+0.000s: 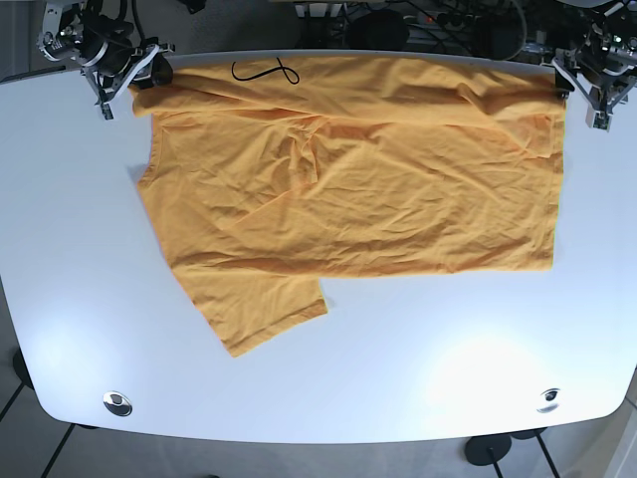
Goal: Fold the T-shirt properly
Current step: 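Lay the shirt flat and pull both grippers back along its edge, then grasp the shirt's hem with both grippers and fold it toward the collar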
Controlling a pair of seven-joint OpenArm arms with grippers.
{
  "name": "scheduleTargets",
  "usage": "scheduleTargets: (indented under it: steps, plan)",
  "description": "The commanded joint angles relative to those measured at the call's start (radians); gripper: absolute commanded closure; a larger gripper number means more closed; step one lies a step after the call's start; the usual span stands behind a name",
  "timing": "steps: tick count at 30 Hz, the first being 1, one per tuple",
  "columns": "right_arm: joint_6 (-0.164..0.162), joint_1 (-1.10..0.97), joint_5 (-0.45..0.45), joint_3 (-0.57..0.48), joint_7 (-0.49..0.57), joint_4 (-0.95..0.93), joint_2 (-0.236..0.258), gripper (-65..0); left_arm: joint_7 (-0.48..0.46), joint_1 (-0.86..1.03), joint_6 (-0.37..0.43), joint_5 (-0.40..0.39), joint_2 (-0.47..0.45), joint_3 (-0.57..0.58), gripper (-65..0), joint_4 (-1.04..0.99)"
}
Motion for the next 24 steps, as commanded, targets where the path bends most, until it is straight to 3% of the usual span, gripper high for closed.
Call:
scheduleTargets:
  steps: [1,4,6,10,11,13,16,18,24]
  plan:
    - [0.004,0.002,0.021,0.008,0.016,0.083,0.013,-19.7,0.006,-0.017,0.002,-0.056,-0.020,-0.029,-40.6,0.096]
    - [0.004,0.075,0.019,0.008,0.011,0.114,0.018,-19.5,0.132,-0.105,0.002,-0.163,-0.043,-0.047,-42.6,0.164]
    - [-0.004,0.183,0.013,0.001,0.010,0.091,0.020,-20.0,0.166,-0.192,0.002,-0.195,-0.060,-0.044,-42.6,0.162]
    - [-0.006,0.430,-0.002,-0.001,0.008,-0.122,0.020,-21.9,0.164,-0.388,0.002,-0.025,-0.028,0.071,-42.6,0.119]
    - [-0.006,0.531,-0.056,-0.010,0.008,-0.200,0.018,-27.9,0.163,-0.465,0.002,0.067,-0.010,0.101,-42.6,0.085]
    - [-0.006,0.654,-0.154,-0.044,0.010,-0.294,0.015,-36.1,0.161,-0.562,0.002,0.173,0.027,0.132,-42.6,0.021]
    - [0.002,0.873,-0.294,-0.081,0.019,-0.501,0.012,-38.5,0.055,-0.723,0.002,0.337,0.090,0.141,-43.2,-0.109]
    - [0.002,0.968,-0.327,-0.108,0.073,-0.621,0.013,-38.5,0.000,-0.774,0.002,0.375,0.104,0.144,-43.3,-0.171]
    - [0.002,1.162,-0.381,-0.239,0.293,-1.021,0.020,-38.5,-0.112,-0.840,0.032,0.380,0.076,0.235,-42.9,-0.317]
